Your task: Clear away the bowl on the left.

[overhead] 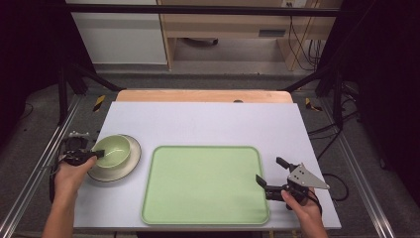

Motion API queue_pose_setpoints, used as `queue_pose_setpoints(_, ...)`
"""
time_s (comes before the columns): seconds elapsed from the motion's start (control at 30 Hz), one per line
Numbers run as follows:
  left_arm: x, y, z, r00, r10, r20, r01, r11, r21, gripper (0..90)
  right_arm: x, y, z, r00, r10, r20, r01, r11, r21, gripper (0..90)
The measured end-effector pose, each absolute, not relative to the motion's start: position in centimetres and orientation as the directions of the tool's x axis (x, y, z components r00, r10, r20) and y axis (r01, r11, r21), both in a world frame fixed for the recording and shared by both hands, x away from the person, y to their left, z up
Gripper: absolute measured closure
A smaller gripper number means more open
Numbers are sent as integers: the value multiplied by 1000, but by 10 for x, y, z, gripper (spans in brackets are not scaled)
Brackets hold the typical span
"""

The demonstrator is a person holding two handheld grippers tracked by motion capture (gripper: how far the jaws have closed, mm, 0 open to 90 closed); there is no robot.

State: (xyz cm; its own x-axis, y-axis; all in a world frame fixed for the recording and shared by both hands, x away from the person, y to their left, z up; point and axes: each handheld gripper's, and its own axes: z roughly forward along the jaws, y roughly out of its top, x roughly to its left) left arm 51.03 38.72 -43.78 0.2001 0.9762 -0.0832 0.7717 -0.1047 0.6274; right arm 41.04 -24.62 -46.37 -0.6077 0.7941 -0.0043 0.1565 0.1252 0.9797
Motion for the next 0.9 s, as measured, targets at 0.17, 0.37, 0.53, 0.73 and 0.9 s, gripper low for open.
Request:
queue_pose_setpoints(0.17,510,389,-439,193,976,-101,764,-85,640,814,410,-246,-464,-608,794,-4,157,125,980,48)
queue_pose_setpoints(0.37,509,393,-439,198,969,-148,758,-56,650,828,410,-246,-464,-609,793,-6,155,127,980,48)
queue_pose_setpoints(0.53,508,393,-436,201,964,-174,746,-35,665,837,410,-246,-464,-608,794,-6,155,126,980,48)
queue_pose_setpoints(0.73,506,392,-429,205,963,-175,727,-30,686,830,410,-246,-463,-610,793,-5,153,125,980,48)
queue_pose_setpoints(0.9,504,389,-421,226,956,-187,709,-30,704,830,411,-246,-463,-609,793,-3,153,122,981,48)
